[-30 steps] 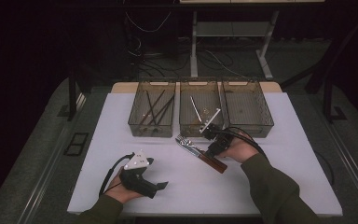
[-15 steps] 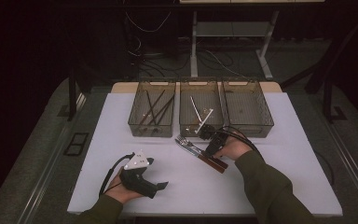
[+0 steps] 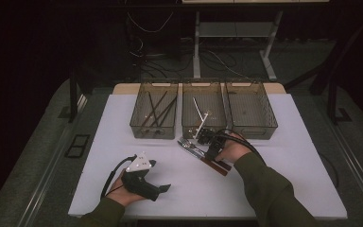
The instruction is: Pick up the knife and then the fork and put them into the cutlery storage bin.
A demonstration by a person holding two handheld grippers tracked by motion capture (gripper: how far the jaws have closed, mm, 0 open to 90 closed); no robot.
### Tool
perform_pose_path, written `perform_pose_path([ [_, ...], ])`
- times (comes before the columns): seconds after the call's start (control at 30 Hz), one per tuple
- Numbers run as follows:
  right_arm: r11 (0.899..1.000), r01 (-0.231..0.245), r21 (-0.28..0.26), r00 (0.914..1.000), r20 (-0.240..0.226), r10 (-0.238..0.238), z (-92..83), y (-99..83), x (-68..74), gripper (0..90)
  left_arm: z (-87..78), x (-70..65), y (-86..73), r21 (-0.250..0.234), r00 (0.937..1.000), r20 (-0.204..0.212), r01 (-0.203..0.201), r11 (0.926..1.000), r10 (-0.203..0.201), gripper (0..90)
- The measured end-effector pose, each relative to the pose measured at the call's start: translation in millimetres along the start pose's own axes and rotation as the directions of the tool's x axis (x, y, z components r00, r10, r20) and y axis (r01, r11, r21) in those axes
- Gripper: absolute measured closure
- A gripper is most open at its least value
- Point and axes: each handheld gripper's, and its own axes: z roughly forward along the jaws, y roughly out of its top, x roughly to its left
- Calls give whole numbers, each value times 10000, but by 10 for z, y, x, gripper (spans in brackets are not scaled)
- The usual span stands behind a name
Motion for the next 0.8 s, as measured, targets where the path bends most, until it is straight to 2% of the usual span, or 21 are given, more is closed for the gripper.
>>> perform_pose_path([
  [0.1, 10000, -65, -16, 10000, -41, 65, -2, 1, 1, 767, 1, 3, -2, -2, 10000, -11, 22, 10000, -22, 0],
  [0.33, 9997, -220, -67, 9997, -60, 220, -10, -10, 1, 773, -3, 0, 0, -16, 10000, -18, 15, 10000, -15, 0],
  [0.5, 9989, -374, -295, 9989, -305, 365, -31, -56, -21, 773, -4, 5, -2, -32, 10000, -25, 20, 10000, -21, 0],
  [0.53, 9988, -315, -368, 9991, -290, 305, -38, -74, -42, 773, -3, 5, -3, -44, 10000, -22, 30, 10000, -30, 0],
  [0.6, 9970, -503, -589, 9979, -433, 478, -64, -109, -59, 773, 0, 4, -3, -70, 10000, -29, 73, 9999, -73, 0],
  [0.67, 9966, -343, -750, 9987, -393, 314, -95, -152, -92, 773, 1, 4, -3, -73, 10000, -28, 80, 9999, -80, 0],
  [0.8, 9915, -382, -1245, 9979, -567, 313, -167, -240, -123, 773, 3, 6, -4, -63, 10000, -39, 87, 9999, -87, 0],
])
